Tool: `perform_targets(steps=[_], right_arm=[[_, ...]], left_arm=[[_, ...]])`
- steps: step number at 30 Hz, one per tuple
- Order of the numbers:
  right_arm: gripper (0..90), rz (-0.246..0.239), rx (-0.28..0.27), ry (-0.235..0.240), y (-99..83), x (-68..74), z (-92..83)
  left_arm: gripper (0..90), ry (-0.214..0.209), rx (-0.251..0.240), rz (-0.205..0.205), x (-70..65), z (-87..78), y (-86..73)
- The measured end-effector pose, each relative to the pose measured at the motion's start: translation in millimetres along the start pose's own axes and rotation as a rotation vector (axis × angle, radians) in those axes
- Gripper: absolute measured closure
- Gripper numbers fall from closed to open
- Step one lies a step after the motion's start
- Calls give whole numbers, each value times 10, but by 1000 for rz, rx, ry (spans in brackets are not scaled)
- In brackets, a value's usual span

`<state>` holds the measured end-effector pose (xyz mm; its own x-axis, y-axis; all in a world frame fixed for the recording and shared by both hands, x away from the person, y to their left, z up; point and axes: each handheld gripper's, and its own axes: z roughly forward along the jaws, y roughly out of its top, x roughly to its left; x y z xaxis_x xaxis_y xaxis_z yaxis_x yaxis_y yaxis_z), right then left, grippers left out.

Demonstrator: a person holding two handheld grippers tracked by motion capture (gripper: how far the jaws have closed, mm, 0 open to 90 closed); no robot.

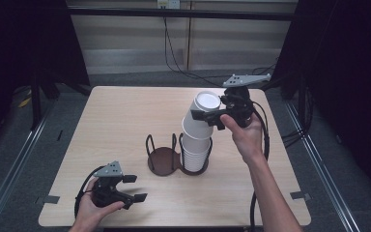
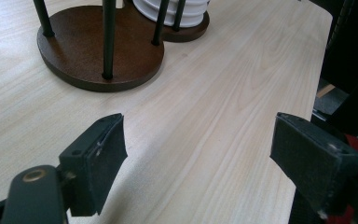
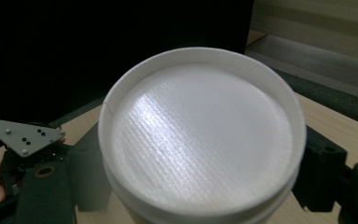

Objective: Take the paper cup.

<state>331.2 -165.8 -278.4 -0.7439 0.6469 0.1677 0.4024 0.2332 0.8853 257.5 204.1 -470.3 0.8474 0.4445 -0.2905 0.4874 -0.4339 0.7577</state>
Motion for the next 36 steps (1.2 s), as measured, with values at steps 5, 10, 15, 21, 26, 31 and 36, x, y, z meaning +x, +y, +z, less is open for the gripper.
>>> perform_targets(steps=[5, 10, 15, 21, 26, 31, 36], right_arm=[[221, 10, -21, 3, 2, -13, -26], [224, 21, -72, 6, 6, -1, -71], [226, 29, -101, 1, 27, 8, -103], [227, 19, -140, 10, 27, 19, -141], [227, 12, -172, 5, 37, 47, -183], [227, 20, -211, 1, 47, 47, -261], [228, 33, -233, 3, 39, 27, -328]], left_arm=[[179, -1, 3, 4, -1, 2, 2], [179, 3, 0, 6, -4, -2, 5], [177, 2, -1, 9, -7, -7, 4], [175, 5, -1, 6, -5, -10, 2], [175, 4, 2, 8, -3, -7, -1], [175, 8, 0, 7, -2, -11, -2], [175, 11, 1, 5, 18, -8, -4]])
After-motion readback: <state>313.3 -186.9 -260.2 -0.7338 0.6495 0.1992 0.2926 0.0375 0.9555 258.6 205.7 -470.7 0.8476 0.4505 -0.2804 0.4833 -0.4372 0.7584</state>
